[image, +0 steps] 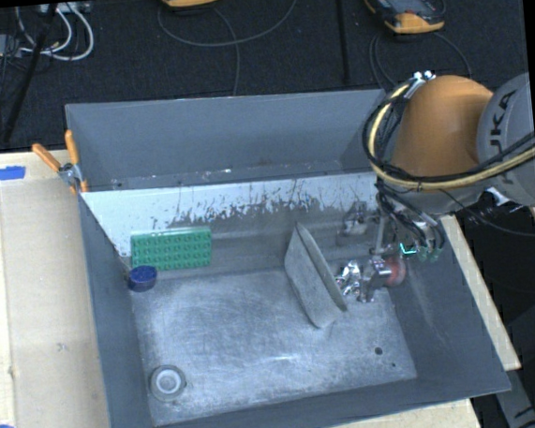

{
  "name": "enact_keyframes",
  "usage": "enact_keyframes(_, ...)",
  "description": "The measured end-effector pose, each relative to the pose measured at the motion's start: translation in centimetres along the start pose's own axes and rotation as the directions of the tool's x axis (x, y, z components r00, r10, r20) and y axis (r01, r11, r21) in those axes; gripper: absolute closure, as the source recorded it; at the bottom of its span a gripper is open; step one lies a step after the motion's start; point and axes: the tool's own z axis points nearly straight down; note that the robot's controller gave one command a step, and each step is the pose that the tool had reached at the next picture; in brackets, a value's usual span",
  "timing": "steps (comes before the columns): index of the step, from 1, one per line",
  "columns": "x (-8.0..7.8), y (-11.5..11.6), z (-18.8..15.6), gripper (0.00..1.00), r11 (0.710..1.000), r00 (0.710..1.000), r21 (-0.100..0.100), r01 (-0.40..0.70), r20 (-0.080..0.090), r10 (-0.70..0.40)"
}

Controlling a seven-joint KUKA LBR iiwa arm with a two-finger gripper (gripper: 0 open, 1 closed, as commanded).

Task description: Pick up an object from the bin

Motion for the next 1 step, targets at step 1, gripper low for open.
enact_keyframes(1, -2.24, 1.7, -5.82, 0.0, 0.996, 0.995, -0.001, -0.094, 0.015, 0.094)
